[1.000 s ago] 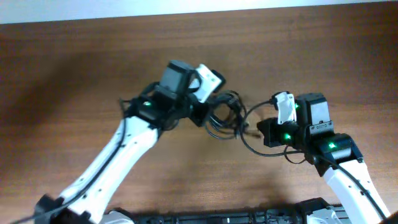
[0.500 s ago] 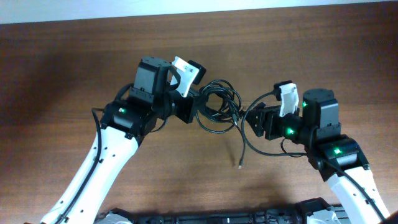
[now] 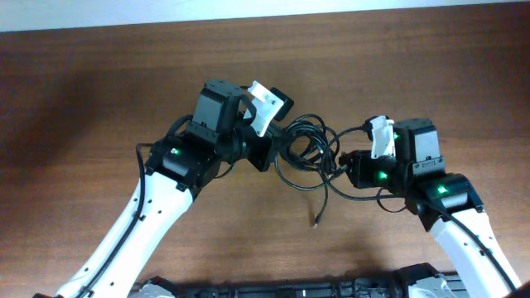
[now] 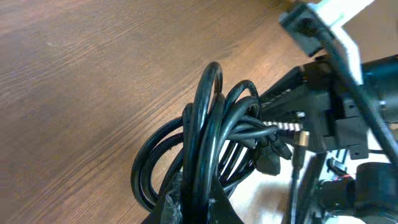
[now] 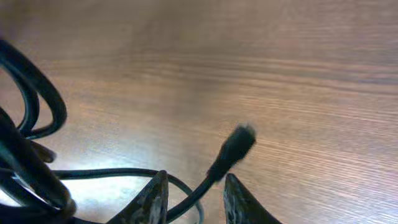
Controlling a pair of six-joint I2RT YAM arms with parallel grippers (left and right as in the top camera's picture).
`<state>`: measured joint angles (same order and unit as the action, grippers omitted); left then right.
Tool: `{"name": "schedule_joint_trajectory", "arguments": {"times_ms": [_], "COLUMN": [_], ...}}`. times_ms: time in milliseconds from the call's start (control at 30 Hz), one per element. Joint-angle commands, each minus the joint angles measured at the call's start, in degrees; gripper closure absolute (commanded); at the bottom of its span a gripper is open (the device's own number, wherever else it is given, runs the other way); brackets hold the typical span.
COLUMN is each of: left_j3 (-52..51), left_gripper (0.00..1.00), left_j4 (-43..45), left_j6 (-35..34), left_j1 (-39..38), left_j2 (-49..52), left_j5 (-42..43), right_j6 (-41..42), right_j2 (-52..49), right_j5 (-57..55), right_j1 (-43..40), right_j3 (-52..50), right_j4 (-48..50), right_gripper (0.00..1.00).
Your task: Untangle cables
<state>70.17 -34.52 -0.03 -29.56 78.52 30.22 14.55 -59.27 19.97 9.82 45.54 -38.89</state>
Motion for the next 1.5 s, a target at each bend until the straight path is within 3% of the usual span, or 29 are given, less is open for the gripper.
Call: {"name": "schedule_joint_trajectory", "arguments": {"times_ms": [0, 33, 200, 267, 367, 433, 500, 600, 667, 833, 933, 1000, 1067, 1133, 1200, 1233, 1333, 1400, 1467], "left_j3": [0.9, 0.9, 0.9, 0.9, 0.9, 0.9, 0.9, 0.9, 0.9, 0.9, 0.9, 0.9, 0.9, 0.9, 0.9, 0.9, 0.9, 0.9, 0.9], "left_gripper": [1.00, 1.00, 1.00, 1.00, 1.00, 1.00, 1.00, 1.00, 1.00, 1.00, 1.00, 1.00, 1.00, 1.00, 1.00, 1.00, 1.00, 1.00, 1.00], "left_j4": [-0.2, -0.2, 0.2, 0.4, -0.3, -1.6, -1.7, -1.2, 0.9, 2.2, 2.5, 3.3, 2.8, 1.6, 0.6, -0.4, -2.3, -2.3, -0.8], "left_j6": [0.3, 0.3, 0.3, 0.2, 0.3, 0.3, 0.2, 0.2, -0.8, -0.8, -0.9, -2.4, -2.3, -2.3, -2.3, -2.4, -2.3, -2.3, -1.4], "left_j1": [0.2, 0.3, -0.5, -0.6, -0.6, -0.6, -0.9, -2.3, -3.5, -3.5, -3.5, -3.5, -3.3, -3.3, -3.3, -3.3, -2.7, -1.7, -1.3], "left_j2": [-1.4, -1.4, -1.4, -1.4, -1.4, -1.4, -1.4, -1.4, -1.4, -1.4, -1.4, -1.4, -1.4, -1.4, -1.4, -1.4, -1.5, -2.3, -2.4], "left_j5": [-2.6, -2.7, -3.5, -2.6, -7.9, -13.2, -13.1, -10.1, -5.0, -2.8, -2.7, -2.6, -3.0, -9.2, -15.0, -19.0, -22.6, -19.5, -8.0], "right_j6": [-0.6, -0.6, -5.5, -7.5, -7.5, -0.8, 0.4, -5.8, -5.8, -5.7, -5.7, -5.7, -5.6, -0.3, -0.3, -0.3, 8.9, 11.9, 6.4], "right_j2": [4.2, 5.6, 9.9, 9.4, 7.7, 7.7, 7.7, 7.5, 6.3, 1.5, 1.2, 1.2, 1.2, 1.2, 1.2, 1.2, 1.2, 1.2, 1.2], "right_j5": [-2.2, -0.9, 12.9, 12.7, -3.8, -14.4, -8.0, 9.7, 12.0, 17.8, 18.8, 17.3, 7.4, -9.7, -14.7, -20.3, -38.8, -37.9, -22.9], "right_j1": [-0.1, -0.1, -0.1, -0.1, -0.1, -0.1, -0.1, -0.1, 0.0, 0.0, 0.6, 1.8, 1.9, 1.7, 1.7, 1.7, 1.7, 1.7, 1.7], "right_j3": [3.2, 4.0, 4.3, 4.3, 4.3, 4.3, 4.3, 4.3, 4.3, 4.3, 4.3, 4.3, 4.3, 4.3, 4.3, 4.3, 4.3, 4.3, 4.3], "right_j4": [0.0, 0.1, 0.5, 0.6, 3.1, 3.3, 4.4, 5.7, 4.8, 2.2, 2.2, 2.2, 0.2, -5.0, -6.3, -7.4, -11.1, -10.6, -6.9], "right_gripper": [0.48, 0.43, 0.43, 0.43, 0.43, 0.43, 0.36, 0.37, 0.48, 0.51, 0.58, 0.78, 0.96, 0.94, 0.85, 0.75, 0.76, 0.77, 0.71]}}
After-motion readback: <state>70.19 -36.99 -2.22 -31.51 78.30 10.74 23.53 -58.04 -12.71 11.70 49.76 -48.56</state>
